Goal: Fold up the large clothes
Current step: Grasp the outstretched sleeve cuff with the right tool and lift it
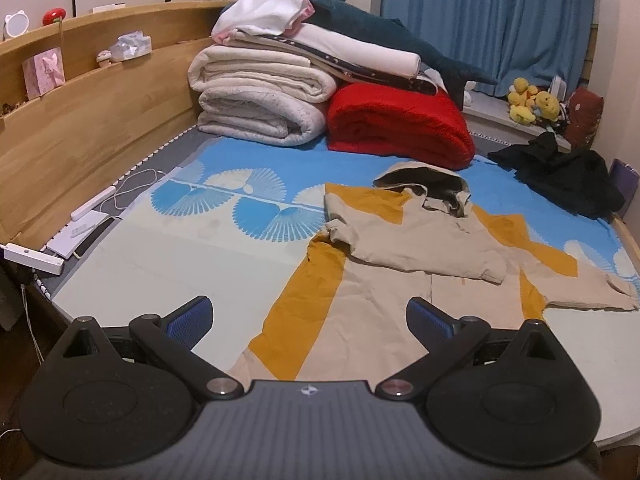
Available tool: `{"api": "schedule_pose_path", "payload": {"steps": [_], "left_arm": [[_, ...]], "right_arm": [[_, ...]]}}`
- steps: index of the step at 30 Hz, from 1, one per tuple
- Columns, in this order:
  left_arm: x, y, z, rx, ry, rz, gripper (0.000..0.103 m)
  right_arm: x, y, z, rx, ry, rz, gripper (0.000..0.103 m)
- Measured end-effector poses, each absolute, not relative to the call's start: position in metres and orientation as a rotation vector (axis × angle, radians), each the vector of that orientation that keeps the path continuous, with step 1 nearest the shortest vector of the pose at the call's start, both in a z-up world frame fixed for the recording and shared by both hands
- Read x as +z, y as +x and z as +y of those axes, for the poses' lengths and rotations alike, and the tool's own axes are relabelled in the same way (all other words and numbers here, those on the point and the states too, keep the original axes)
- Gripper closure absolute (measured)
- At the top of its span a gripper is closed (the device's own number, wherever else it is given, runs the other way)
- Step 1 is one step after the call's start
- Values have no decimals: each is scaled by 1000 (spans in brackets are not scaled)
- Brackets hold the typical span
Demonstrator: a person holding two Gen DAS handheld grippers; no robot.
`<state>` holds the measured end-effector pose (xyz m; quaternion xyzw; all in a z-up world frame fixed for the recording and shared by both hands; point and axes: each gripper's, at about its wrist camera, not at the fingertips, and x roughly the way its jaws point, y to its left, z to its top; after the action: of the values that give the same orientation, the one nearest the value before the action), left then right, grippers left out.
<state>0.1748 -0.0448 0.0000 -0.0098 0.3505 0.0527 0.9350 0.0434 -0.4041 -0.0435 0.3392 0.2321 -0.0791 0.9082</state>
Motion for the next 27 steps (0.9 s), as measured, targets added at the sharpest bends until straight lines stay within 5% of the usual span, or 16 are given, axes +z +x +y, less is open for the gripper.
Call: {"api": "schedule_pose_path", "payload": {"steps": [15,27], "left_arm": [[-33,287,-63,241,-69,824,0],[-114,397,-111,361,8,949,0]], "right_arm": [[-64,109,-611,-475,837,232,16],[-247,279,-821,-769,1076,368,12]]}}
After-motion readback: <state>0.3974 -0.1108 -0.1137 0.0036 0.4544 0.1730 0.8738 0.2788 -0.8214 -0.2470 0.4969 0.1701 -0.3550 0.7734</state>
